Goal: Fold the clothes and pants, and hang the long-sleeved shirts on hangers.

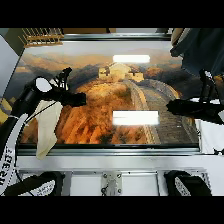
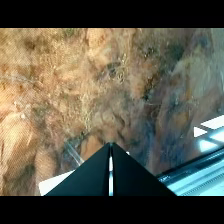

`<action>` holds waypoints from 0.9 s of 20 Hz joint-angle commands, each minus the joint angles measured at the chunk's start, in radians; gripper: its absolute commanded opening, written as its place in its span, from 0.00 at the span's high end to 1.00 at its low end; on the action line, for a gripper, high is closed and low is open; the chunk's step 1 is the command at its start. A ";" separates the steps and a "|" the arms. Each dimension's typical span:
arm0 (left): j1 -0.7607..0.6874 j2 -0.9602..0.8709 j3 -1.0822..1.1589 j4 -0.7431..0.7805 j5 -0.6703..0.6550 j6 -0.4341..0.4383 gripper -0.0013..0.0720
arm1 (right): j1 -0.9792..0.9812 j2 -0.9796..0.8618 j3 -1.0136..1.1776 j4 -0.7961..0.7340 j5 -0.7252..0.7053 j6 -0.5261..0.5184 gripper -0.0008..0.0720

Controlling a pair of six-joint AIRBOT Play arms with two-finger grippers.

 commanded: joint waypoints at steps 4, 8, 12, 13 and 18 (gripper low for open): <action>0.000 0.000 0.000 0.000 0.000 0.000 0.97 | 0.001 0.001 0.000 0.000 0.000 0.000 0.97; 0.000 0.000 0.000 0.000 0.000 0.000 0.97 | 0.001 0.001 0.000 0.000 0.000 0.000 0.97; -0.001 0.000 0.000 0.000 0.038 0.000 0.97 | 0.001 0.001 0.000 0.000 0.000 0.000 0.97; 0.000 0.000 0.000 0.012 0.076 0.005 0.96 | 0.001 0.001 0.000 0.000 0.000 0.000 0.97; 0.134 0.000 0.105 0.372 0.178 0.032 0.03 | 0.001 0.001 0.000 0.000 0.000 0.000 0.97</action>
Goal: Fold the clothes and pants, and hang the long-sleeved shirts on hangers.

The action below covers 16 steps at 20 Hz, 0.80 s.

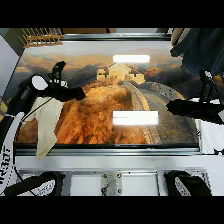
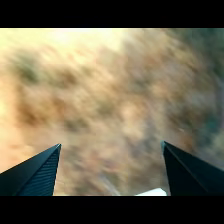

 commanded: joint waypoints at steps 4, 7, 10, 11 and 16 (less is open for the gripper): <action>0.228 -0.048 0.059 0.367 0.154 0.000 0.03 | 0.001 0.001 0.000 0.000 0.000 0.000 0.97; 0.285 -0.173 0.059 0.365 0.147 -0.007 0.03 | 0.001 0.001 0.000 0.000 0.000 0.000 0.97; 0.266 -0.291 0.060 0.365 0.150 -0.007 0.03 | 0.001 0.001 0.000 0.000 0.000 0.000 0.97; 0.254 -0.320 0.060 0.365 0.150 -0.007 0.03 | 0.001 0.001 0.000 0.000 0.000 0.000 0.97; 0.182 -0.353 0.062 0.366 0.148 -0.084 0.82 | 0.001 0.001 0.000 0.000 0.000 0.000 0.97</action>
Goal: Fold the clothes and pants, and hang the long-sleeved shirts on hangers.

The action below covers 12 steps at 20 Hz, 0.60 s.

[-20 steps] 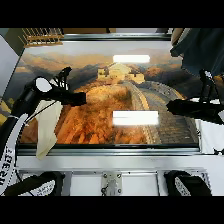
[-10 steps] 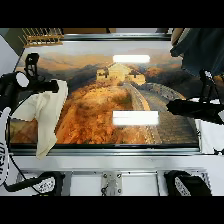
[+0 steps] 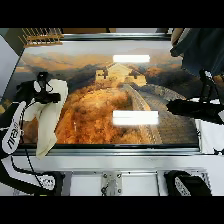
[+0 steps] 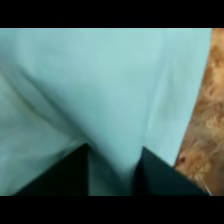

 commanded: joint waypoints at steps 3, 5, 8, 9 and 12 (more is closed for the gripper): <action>-0.111 0.076 0.064 -0.035 -0.020 -0.057 0.97 | 0.001 0.000 0.000 0.000 0.000 0.000 0.97; -0.208 0.167 0.116 -0.129 -0.050 -0.055 0.97 | 0.001 0.000 0.000 0.000 0.000 0.000 0.97; -0.410 0.295 0.135 -0.225 -0.053 -0.053 0.97 | 0.001 0.000 0.000 0.000 0.000 0.000 0.97; -0.482 0.319 0.135 -0.227 -0.050 -0.053 0.97 | 0.001 0.000 0.000 0.000 0.000 0.000 0.97; -0.691 0.343 0.135 -0.225 -0.049 -0.053 0.97 | 0.001 0.000 0.000 0.000 0.000 0.000 0.97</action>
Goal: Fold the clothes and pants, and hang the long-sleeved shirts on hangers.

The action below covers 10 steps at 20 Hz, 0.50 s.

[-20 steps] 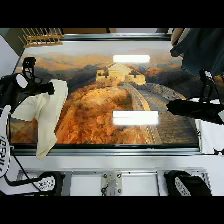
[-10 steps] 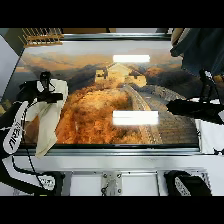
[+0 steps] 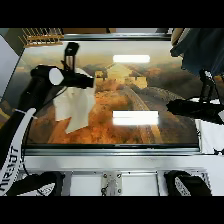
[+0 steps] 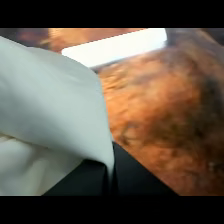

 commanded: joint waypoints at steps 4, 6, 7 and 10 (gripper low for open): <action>-0.342 -0.010 0.008 -0.027 0.038 -0.001 0.15 | 0.001 0.000 0.000 0.000 0.000 0.000 0.97; -0.321 -0.032 0.008 -0.027 0.066 -0.003 0.05 | 0.001 0.000 0.000 0.000 0.000 0.000 0.97; -0.286 -0.039 0.008 -0.027 0.066 -0.010 0.05 | 0.001 0.000 0.000 0.000 0.000 0.000 0.97; -0.103 -0.074 0.008 -0.028 0.034 -0.027 0.05 | 0.001 0.000 0.000 0.000 0.000 0.000 0.97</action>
